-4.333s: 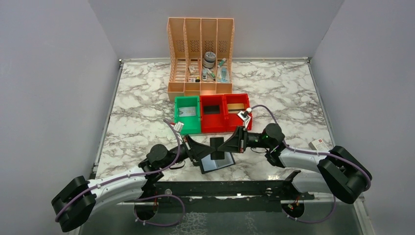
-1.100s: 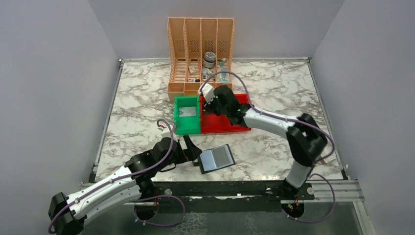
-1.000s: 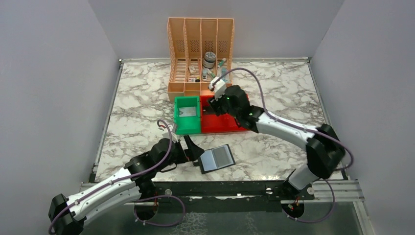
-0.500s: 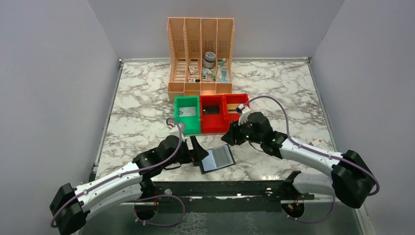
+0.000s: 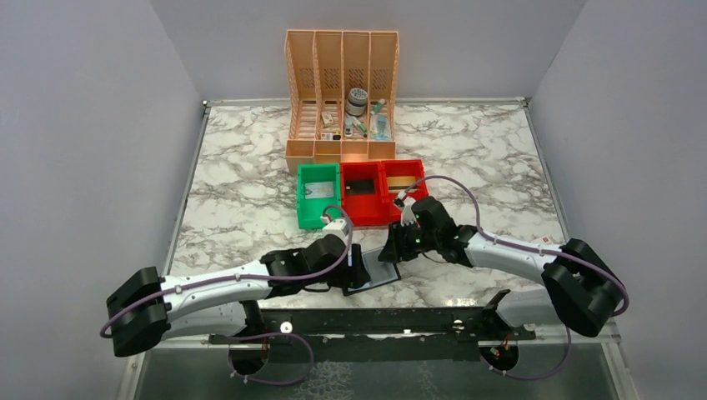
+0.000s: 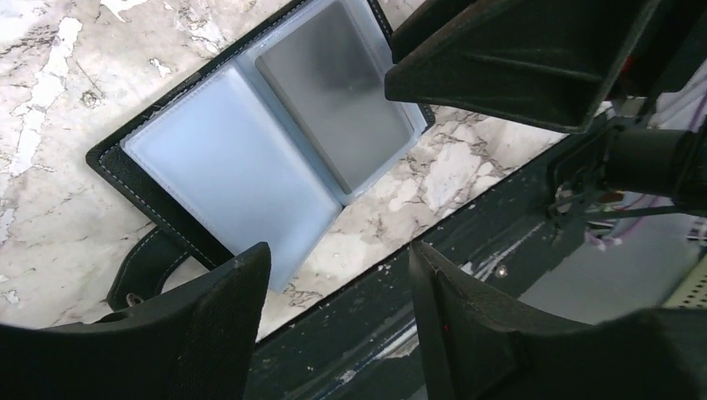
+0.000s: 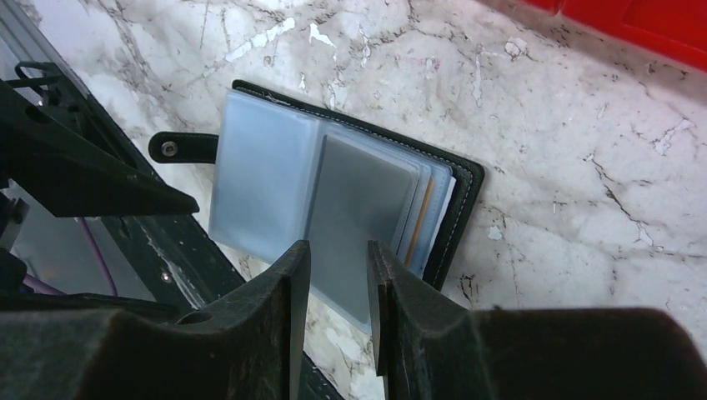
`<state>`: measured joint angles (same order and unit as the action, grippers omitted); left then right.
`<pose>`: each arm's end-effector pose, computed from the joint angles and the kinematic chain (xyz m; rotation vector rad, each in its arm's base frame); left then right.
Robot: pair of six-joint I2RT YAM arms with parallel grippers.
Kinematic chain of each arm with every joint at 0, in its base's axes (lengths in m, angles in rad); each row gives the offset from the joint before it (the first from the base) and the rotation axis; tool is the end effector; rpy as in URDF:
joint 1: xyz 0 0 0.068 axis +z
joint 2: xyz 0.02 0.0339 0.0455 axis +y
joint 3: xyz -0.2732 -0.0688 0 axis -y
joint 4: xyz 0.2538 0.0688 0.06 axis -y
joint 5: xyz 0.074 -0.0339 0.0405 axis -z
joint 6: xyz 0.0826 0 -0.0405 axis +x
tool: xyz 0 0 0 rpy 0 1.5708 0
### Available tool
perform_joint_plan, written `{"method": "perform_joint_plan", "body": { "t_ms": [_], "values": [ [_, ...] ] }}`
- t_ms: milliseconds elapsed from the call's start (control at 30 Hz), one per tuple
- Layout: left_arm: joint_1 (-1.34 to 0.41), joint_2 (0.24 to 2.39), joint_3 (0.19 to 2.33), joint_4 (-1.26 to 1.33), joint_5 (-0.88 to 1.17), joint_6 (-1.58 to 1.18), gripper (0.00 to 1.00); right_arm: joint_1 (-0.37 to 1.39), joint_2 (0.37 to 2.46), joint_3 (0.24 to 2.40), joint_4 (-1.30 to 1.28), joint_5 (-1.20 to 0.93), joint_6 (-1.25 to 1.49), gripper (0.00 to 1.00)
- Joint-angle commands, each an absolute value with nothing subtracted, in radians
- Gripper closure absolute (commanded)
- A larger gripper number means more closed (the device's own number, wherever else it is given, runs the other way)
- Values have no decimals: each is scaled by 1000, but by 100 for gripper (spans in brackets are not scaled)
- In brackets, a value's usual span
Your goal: Take the credit cards out of the card holder
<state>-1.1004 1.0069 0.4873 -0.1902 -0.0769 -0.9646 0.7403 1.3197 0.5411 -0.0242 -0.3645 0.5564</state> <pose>0.1156 -0.2134 0.1686 0.1246 2.4777 -0.9291 0.1868 0.2106 0.1339 -0.4248 2.5313 1.0005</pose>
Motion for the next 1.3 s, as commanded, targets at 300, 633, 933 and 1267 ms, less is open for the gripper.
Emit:
{"method": "perform_joint_plan", "body": {
  "t_ms": [300,633,933,1267],
  "values": [
    [-1143,1080,466,-200,-226,-1013,49,744,1351,542,-72,-368,536,72],
    [-1143,1095,389,-156,-238,-1050,61,744,1414,515,-39,-391,549,78],
    [-1142,1094,368,-128,-248,-1052,73,744,1402,515,-12,-427,577,82],
    [-1143,1104,373,-120,-242,-1034,79,743,1352,540,-60,-426,577,87]
  ]
}}
